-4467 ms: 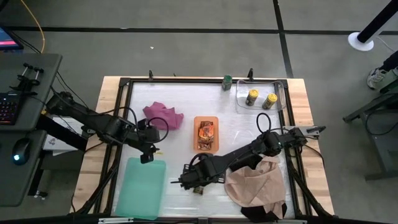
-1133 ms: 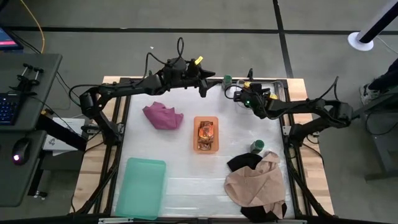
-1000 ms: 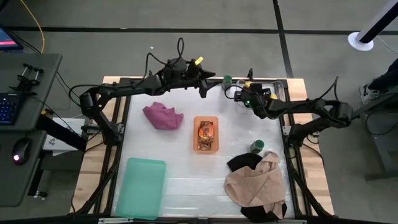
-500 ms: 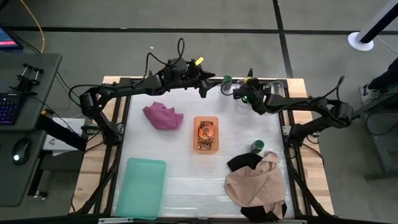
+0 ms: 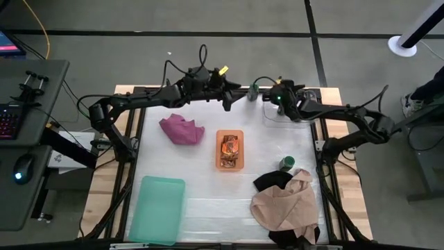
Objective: Sort spices by type
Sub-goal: Put the yellow seasoning bottle into the transparent bin
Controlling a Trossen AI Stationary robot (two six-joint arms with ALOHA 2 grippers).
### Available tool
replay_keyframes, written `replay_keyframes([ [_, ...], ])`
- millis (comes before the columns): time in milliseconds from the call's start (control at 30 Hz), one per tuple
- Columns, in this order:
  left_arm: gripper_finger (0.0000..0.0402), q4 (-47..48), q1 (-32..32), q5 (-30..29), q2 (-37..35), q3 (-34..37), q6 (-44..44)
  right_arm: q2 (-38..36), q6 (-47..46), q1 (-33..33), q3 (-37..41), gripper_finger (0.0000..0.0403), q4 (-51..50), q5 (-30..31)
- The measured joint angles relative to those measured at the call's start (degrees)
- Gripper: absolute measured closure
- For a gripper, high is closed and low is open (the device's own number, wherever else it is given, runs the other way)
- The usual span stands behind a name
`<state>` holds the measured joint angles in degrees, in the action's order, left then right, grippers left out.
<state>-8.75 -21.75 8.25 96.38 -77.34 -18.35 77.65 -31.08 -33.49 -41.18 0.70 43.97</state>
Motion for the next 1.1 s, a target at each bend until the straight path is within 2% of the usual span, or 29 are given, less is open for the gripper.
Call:
replay_keyframes([
  [267, 0.0147, 0.0, 0.87, 0.0, 0.0, 0.0, 0.5, -0.03, 3.37, -1.53, 1.19, 0.0208, 7.6, -2.45],
  [767, 0.0147, 0.24, 0.87, -0.02, 0.0, 0.0, 0.52, -0.02, 5.9, -3.75, 1.19, 0.0208, 4.71, -2.47],
  [1100, 0.0147, 5.08, 1.85, -0.15, 0.0, 0.04, 0.58, -0.02, 9.11, -3.49, 1.19, 0.0208, 1.41, -3.71],
])
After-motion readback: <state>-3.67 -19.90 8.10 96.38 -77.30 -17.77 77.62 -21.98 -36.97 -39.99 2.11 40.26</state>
